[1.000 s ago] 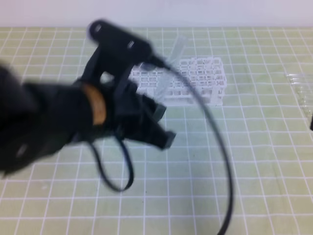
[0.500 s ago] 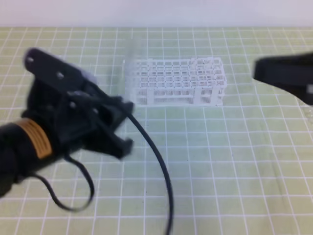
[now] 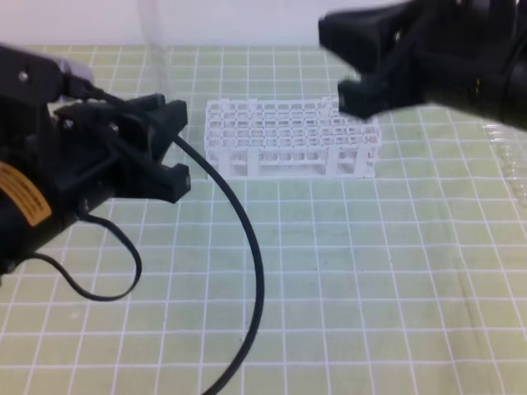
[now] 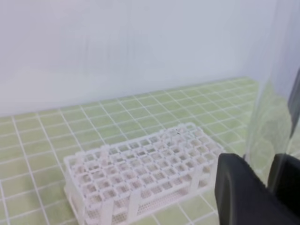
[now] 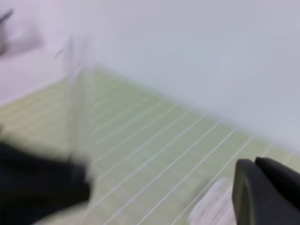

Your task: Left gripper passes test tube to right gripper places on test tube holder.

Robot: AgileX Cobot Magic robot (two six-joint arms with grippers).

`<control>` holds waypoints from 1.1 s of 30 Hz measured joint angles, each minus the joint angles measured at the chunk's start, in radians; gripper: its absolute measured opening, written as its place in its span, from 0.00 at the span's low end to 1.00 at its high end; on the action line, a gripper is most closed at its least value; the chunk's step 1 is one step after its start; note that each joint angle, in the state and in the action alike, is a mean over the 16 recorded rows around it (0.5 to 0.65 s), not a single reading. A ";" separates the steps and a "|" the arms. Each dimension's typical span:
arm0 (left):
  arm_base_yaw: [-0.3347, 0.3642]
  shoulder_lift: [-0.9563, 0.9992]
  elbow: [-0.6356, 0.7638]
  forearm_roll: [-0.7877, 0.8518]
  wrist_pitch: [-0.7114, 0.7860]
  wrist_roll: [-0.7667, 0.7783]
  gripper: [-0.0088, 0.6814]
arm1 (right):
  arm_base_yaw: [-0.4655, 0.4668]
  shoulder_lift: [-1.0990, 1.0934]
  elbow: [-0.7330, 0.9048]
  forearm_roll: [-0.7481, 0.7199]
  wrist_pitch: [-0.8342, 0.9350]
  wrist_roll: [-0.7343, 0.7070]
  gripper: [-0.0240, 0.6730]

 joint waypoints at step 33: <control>0.001 0.160 0.033 0.000 -0.311 -0.015 0.12 | 0.225 0.202 0.001 0.110 -0.518 -0.180 0.64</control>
